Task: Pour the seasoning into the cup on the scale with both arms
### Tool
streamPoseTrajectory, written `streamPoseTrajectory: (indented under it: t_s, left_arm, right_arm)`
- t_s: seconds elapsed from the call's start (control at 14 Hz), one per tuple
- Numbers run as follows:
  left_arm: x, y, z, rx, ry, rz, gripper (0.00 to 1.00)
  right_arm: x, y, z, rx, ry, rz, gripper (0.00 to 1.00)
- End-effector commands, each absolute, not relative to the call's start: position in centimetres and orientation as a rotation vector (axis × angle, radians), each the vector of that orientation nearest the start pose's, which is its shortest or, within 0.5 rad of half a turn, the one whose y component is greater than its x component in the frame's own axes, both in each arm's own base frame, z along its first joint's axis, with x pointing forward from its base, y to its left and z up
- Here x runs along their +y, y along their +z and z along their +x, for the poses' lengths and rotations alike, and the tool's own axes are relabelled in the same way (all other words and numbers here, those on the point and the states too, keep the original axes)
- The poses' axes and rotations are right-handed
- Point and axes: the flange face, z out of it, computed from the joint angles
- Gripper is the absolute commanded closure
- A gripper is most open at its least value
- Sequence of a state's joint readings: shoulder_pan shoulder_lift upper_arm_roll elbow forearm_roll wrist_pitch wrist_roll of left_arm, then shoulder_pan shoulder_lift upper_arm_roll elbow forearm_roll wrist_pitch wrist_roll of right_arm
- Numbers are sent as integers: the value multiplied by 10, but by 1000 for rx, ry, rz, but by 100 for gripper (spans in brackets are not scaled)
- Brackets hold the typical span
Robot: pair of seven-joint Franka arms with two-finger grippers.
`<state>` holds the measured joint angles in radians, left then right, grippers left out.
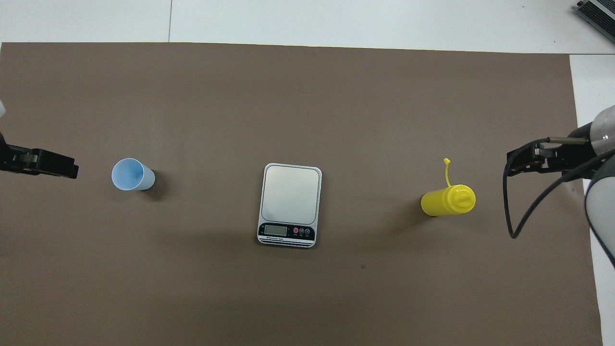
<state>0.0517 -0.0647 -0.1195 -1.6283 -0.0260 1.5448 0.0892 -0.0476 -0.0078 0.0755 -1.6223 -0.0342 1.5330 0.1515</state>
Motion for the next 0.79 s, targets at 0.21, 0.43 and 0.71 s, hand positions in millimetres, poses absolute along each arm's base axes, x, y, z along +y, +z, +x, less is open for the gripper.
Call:
streamPoseTrajectory:
  t_s: [0.21, 0.43, 0.71]
  left_arm:
    - [-36, 628, 526, 262, 10, -3132, 0]
    - [-36, 625, 523, 259, 20, -3132, 0]
    - [-39, 626, 523, 269, 18, -3131, 0]
  right_arm:
    - [9, 605, 545, 171, 128, -3170, 0]
    - [9, 605, 546, 168, 125, -3170, 0]
    - [9, 605, 546, 171, 125, -3170, 0]
